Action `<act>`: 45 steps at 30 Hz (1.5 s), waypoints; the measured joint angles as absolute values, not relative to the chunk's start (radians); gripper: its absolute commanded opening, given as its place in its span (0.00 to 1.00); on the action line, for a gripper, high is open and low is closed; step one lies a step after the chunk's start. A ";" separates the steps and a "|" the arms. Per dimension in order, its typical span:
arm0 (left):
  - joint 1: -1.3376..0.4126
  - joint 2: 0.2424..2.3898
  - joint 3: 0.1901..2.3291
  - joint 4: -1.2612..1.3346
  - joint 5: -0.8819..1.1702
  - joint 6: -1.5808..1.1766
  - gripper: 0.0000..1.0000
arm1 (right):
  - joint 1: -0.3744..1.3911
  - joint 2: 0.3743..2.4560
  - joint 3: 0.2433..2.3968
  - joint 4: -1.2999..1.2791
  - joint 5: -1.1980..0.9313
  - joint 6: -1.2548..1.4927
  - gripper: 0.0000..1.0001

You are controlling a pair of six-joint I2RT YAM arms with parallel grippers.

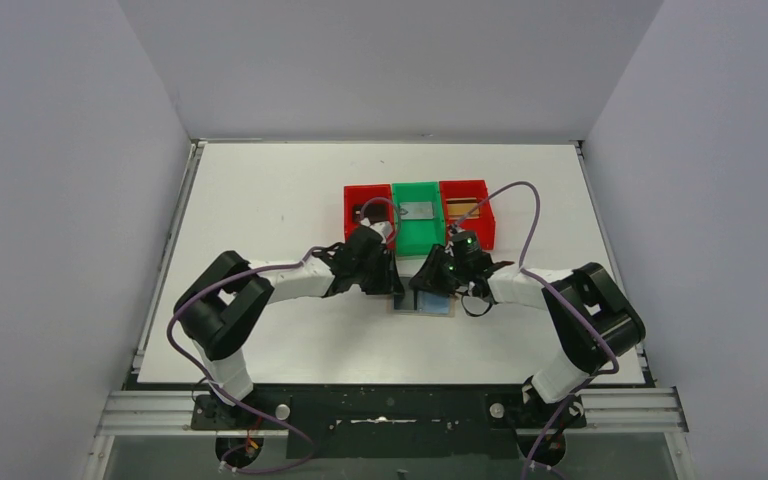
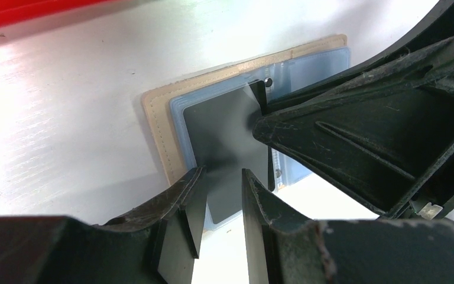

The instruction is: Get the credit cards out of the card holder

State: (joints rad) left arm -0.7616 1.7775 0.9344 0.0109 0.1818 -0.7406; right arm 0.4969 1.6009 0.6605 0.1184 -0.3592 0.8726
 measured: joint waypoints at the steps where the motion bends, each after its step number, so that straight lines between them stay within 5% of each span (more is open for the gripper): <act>1: -0.764 1.778 0.934 0.011 0.179 -0.739 0.28 | 0.497 1.601 0.659 0.121 -0.360 0.875 0.30; 23: -0.776 1.777 0.926 0.029 0.160 -0.739 0.27 | 0.467 1.592 0.587 0.224 -0.383 0.913 0.01; 28: -0.780 1.778 0.926 0.034 0.161 -0.739 0.27 | 0.459 1.575 0.574 0.216 -0.382 0.910 0.01; 33: -0.787 1.782 0.926 0.042 0.162 -0.739 0.27 | 0.450 1.548 0.572 0.178 -0.381 0.899 0.02; 41: -0.791 1.785 0.926 0.042 0.165 -0.739 0.27 | 0.444 1.536 0.551 0.172 -0.392 0.898 0.30; 45: -0.791 1.787 0.926 0.043 0.170 -0.739 0.27 | 0.459 1.536 0.554 0.190 -0.397 0.898 0.33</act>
State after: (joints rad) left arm -0.7906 1.7874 0.9257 0.0429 0.1699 -0.7395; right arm 0.4595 1.5356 0.5541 0.1898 -0.3969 0.8982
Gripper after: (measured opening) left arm 0.269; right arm 0.316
